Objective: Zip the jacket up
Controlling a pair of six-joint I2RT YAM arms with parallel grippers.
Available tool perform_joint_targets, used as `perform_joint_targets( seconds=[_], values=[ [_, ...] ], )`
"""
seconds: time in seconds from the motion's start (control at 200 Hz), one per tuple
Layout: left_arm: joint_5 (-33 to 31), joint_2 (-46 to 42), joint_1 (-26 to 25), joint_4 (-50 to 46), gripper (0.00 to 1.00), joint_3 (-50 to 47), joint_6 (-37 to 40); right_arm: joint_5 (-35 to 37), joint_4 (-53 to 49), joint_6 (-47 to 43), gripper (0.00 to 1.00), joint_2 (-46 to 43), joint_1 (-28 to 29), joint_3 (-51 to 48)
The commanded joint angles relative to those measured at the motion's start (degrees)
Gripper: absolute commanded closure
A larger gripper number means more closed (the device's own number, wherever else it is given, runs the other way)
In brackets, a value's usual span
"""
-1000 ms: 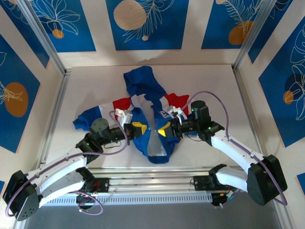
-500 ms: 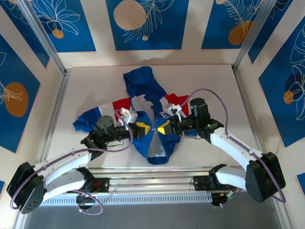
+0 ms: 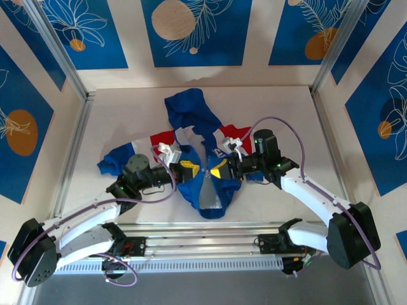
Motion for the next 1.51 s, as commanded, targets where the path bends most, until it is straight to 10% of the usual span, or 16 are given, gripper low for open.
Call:
perform_joint_targets(
  seconds=[0.0, 1.501],
  values=[
    [-0.3, -0.5, 0.4, 2.4, 1.00, 1.1, 2.1, -2.2, -2.0, -0.4, 1.00, 0.6, -0.3, 2.3],
    [-1.5, 1.6, 0.1, 2.7, 1.00, 1.9, 2.8, -5.1, -0.1, 3.4, 1.00, 3.8, 0.4, 4.3]
  ],
)
